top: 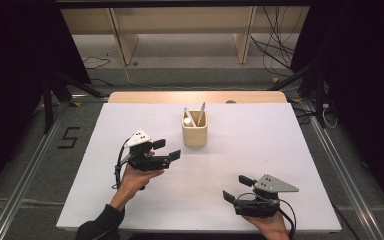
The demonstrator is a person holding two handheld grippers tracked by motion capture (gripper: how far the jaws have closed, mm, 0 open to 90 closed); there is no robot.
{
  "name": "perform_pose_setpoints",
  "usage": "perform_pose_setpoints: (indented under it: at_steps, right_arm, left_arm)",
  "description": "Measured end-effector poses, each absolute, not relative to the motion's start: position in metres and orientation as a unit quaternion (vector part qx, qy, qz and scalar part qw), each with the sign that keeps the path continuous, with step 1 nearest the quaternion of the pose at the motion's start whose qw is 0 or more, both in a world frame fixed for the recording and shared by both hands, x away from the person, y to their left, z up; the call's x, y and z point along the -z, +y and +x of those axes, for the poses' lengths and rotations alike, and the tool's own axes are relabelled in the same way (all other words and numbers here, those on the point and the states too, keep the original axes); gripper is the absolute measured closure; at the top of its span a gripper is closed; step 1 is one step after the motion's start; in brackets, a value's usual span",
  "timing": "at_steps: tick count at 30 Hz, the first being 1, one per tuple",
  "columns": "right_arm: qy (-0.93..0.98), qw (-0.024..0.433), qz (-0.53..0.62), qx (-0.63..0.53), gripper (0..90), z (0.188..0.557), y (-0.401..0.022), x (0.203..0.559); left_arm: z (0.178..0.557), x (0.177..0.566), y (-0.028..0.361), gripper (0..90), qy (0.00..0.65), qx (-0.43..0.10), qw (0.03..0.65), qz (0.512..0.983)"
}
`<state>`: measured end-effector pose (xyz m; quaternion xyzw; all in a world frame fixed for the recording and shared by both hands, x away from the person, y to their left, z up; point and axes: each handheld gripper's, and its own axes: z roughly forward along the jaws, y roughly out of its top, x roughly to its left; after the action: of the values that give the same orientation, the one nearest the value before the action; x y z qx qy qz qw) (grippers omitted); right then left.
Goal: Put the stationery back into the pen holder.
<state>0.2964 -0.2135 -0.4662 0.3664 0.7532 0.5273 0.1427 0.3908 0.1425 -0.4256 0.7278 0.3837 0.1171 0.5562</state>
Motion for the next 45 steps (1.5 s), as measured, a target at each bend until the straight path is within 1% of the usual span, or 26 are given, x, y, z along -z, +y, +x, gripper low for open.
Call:
perform_pose_setpoints:
  at_steps: [18, 25, 33, 45]
  right_arm:
    - [0.752, 0.143, 0.365, -0.529, 21.4, 0.296, -0.215, 0.466]
    - [0.754, 0.146, 0.364, -0.528, 21.4, 0.296, -0.214, 0.466]
    - [0.749, 0.151, 0.365, -0.531, 21.3, 0.295, -0.218, 0.465]
    - [0.751, 0.156, 0.364, -0.529, 21.3, 0.295, -0.219, 0.466]
  left_arm:
    - [0.373, 0.440, 0.153, 20.8, 0.371, -0.116, 0.553, 0.736]
    - [0.363, 0.445, 0.157, 20.3, 0.360, -0.126, 0.551, 0.742]
    - [0.353, 0.458, 0.163, 19.0, 0.360, -0.117, 0.548, 0.746]
    - [0.335, 0.463, 0.173, 18.4, 0.357, -0.118, 0.549, 0.747]
